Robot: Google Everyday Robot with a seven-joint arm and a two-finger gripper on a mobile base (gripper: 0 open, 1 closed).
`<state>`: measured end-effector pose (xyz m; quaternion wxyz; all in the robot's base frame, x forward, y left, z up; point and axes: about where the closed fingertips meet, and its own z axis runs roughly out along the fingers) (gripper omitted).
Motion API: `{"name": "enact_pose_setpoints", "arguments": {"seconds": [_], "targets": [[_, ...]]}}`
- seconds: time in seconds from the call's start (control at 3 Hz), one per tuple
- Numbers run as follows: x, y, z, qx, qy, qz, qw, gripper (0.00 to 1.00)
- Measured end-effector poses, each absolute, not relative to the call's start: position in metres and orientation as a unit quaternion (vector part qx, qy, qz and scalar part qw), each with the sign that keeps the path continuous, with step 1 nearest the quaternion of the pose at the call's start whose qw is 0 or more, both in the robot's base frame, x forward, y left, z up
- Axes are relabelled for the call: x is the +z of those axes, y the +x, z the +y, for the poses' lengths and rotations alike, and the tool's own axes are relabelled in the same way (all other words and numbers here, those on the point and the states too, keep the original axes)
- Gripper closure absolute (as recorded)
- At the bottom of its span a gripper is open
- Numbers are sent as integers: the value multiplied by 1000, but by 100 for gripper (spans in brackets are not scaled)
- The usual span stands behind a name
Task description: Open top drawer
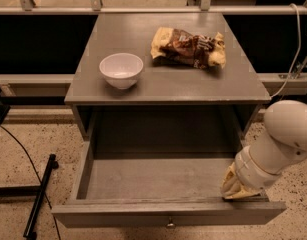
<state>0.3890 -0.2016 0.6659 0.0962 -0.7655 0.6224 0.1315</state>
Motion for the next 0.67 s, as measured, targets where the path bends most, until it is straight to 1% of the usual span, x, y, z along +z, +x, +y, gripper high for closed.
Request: {"name": "enact_pose_setpoints", "arguments": {"seconds": [0.33,0.67], "targets": [[712,378,-231,117,-745,638,154,100],[755,380,-260,106,-714,652,232,100]]}}
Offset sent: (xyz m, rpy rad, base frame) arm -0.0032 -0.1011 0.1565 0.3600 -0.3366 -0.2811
